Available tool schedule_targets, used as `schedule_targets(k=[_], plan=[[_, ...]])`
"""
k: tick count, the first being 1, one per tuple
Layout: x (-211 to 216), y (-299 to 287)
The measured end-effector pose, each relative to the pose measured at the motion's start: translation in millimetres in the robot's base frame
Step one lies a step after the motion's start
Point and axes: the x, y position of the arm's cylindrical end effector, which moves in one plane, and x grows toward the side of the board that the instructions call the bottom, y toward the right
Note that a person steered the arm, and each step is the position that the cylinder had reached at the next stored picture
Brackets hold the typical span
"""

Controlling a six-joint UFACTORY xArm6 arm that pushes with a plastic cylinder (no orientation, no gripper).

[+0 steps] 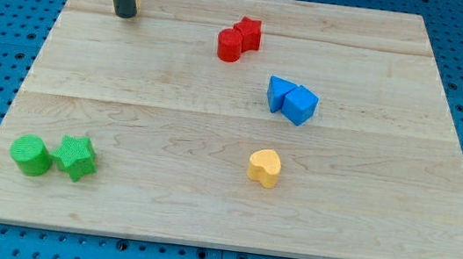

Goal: Move yellow heart closer to yellow hexagon

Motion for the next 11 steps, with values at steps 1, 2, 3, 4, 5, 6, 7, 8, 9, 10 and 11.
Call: schedule_targets(k=[1,2,3,4,5,6,7,8,9,10,11], plan=[[41,63],[125,161],[202,252],[263,328],[279,283],[250,179],[247,136],[283,175],[275,120],[266,73],[232,31]])
